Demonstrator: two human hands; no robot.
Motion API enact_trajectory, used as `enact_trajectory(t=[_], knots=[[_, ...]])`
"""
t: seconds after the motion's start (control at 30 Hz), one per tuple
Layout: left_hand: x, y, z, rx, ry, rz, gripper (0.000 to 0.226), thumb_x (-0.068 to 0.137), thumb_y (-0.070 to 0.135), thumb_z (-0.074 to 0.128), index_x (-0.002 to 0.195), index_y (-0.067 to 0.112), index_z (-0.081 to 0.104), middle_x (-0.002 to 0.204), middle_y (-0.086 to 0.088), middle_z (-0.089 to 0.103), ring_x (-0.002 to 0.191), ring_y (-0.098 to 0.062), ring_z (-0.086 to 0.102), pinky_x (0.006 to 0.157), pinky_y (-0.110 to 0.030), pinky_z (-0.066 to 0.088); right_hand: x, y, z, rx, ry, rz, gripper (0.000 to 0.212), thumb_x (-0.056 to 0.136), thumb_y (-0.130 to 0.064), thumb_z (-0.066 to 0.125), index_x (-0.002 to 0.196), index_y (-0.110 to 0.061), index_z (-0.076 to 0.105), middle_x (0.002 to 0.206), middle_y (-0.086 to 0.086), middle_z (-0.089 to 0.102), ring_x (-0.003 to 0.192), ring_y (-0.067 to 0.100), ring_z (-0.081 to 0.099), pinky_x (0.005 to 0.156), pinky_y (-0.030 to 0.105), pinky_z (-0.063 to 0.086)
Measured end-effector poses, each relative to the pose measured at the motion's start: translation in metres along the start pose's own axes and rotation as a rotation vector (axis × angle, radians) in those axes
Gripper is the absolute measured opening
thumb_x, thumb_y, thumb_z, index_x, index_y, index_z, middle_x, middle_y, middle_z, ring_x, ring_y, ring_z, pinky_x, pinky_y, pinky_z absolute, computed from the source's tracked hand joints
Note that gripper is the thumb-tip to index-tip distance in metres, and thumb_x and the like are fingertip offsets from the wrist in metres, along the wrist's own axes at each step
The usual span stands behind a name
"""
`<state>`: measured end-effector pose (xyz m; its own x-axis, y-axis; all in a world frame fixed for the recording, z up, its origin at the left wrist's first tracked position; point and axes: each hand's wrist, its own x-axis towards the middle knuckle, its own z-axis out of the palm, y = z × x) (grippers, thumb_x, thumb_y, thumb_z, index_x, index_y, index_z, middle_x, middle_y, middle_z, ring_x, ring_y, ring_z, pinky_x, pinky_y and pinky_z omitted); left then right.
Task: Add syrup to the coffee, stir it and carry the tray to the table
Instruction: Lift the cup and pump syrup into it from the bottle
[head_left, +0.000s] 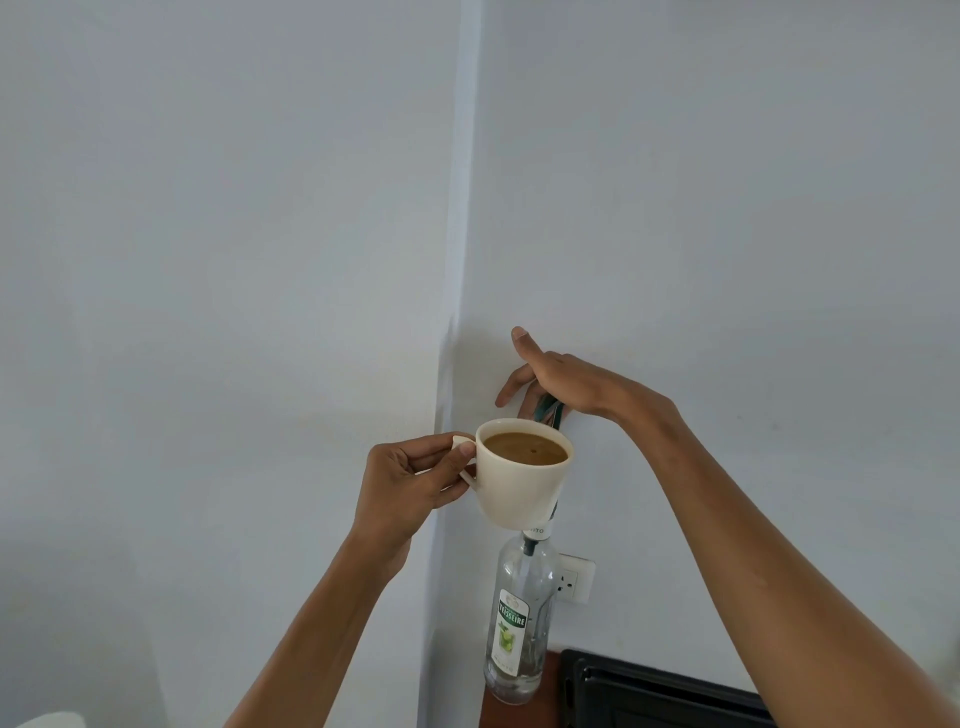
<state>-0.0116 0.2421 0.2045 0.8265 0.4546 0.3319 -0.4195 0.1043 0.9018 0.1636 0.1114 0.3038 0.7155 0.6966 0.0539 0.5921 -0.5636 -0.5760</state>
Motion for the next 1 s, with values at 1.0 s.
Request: enact_trajectory(t=[1.0], knots=[[0.012, -0.005, -0.001, -0.014, 0.006, -0.053, 0.015, 0.088, 0.009, 0.075, 0.099, 0.014, 0.084, 0.093, -0.010, 0.084, 0.088, -0.023, 0.082, 0.075, -0.028, 0.066, -0.002, 0.008, 0.012, 0.062, 0.096, -0.019, 0.094, 0.091, -0.081, 0.008, 0.087, -0.025, 0.084, 0.097, 0.007, 0.078, 0.096, 0.024, 0.070, 0.082, 0.035, 0.052]])
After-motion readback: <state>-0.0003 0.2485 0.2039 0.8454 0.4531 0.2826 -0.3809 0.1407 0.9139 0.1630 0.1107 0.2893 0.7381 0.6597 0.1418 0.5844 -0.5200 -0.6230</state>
